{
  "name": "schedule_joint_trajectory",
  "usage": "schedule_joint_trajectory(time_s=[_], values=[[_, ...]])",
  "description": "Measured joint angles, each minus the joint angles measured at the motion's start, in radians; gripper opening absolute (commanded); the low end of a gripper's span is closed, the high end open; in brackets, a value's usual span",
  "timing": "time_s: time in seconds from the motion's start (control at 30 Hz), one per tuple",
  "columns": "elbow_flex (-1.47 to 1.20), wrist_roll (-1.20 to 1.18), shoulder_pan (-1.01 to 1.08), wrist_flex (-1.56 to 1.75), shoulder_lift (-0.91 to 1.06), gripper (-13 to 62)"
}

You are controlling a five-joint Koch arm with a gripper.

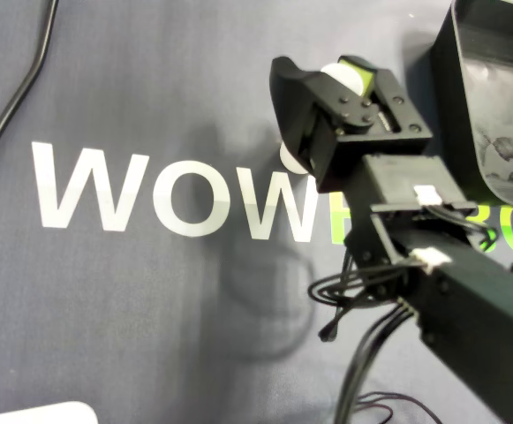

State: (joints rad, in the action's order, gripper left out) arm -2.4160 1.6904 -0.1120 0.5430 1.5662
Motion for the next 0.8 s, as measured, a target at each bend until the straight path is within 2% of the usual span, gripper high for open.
schedule_joint_trajectory(time_s=[0.37,0.8], values=[[-0.112,0.0,0.008,0.0,0.152,28.2],[-0.189,0.0,0.052,0.0,0.233,28.2]])
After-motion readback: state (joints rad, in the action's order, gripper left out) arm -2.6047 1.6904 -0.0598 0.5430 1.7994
